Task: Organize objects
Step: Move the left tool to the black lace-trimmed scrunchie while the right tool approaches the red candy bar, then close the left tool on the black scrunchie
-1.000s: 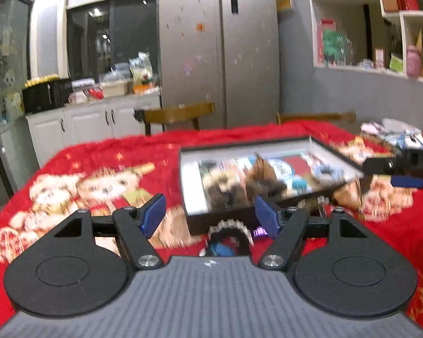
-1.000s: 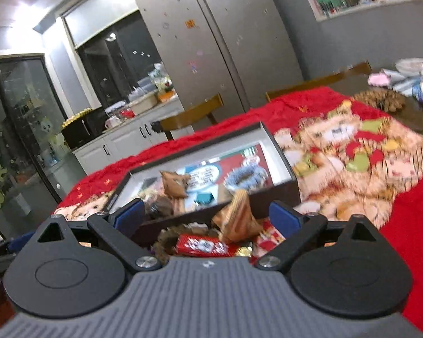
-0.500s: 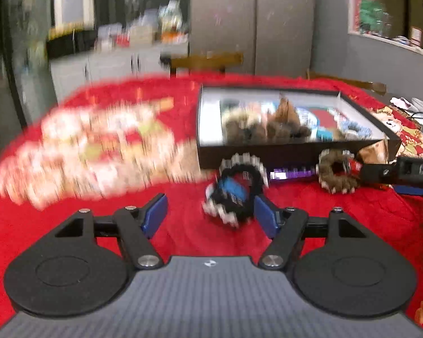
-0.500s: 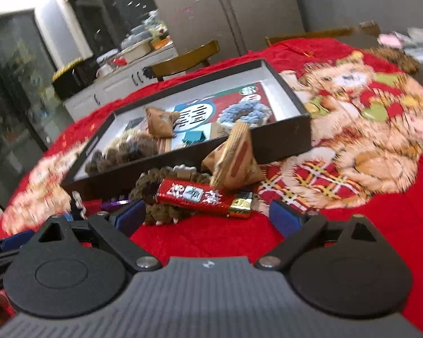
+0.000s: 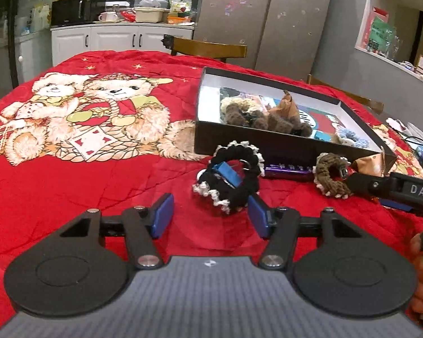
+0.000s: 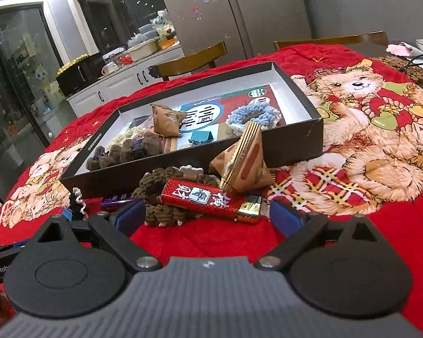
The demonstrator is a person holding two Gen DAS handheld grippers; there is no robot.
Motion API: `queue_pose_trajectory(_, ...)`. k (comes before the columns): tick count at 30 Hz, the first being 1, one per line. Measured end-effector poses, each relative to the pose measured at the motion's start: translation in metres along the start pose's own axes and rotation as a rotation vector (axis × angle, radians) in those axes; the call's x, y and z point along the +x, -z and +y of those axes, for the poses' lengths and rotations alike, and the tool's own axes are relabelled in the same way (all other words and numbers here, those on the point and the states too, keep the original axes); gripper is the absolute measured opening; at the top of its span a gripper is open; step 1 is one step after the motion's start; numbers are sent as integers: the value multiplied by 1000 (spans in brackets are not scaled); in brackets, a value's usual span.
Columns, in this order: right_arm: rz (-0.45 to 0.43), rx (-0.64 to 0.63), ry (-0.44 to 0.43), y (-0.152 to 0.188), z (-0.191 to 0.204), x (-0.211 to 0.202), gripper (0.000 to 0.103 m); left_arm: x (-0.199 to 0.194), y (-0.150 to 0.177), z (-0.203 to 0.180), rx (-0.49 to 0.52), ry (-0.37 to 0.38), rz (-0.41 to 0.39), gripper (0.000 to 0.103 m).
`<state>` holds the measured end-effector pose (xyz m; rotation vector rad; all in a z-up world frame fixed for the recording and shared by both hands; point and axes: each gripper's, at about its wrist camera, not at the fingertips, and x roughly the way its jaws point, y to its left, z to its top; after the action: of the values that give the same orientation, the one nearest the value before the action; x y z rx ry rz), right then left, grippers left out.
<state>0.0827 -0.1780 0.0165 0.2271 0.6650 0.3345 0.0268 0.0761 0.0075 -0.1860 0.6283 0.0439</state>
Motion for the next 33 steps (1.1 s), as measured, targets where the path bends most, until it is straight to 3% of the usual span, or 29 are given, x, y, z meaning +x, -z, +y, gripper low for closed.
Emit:
queue_pose_trajectory(2, -2, 0, 0, 0, 2, 1, 99, 3, -1, 0, 3, 5, 4, 61)
queue_pose_trajectory(6, -7, 1, -1, 0, 5, 3, 98, 10, -3, -1, 15, -1, 3, 37)
queue_pose_trajectory(9, -13, -4, 7, 0, 8, 5, 97, 11, -2, -3, 35, -16, -1, 25)
queue_pose_trajectory(17, -22, 18, 18, -2, 8, 10, 87, 8, 0, -6, 68, -40, -17, 13)
queue_pose_trajectory(20, -20, -10, 49, -2, 12, 11, 81, 7, 0, -8, 78, -45, -22, 12)
queue_pose_trajectory(29, -20, -28, 50, -1, 12, 10, 81, 7, -1, -5, 65, -72, -29, 13)
queue_pose_trajectory(31, -19, -31, 50, -1, 12, 9, 81, 8, -2, -4, 57, -85, -26, 17)
queue_pose_trajectory(33, -18, -34, 52, -1, 12, 9, 81, 10, -3, -2, 52, -90, -24, 32)
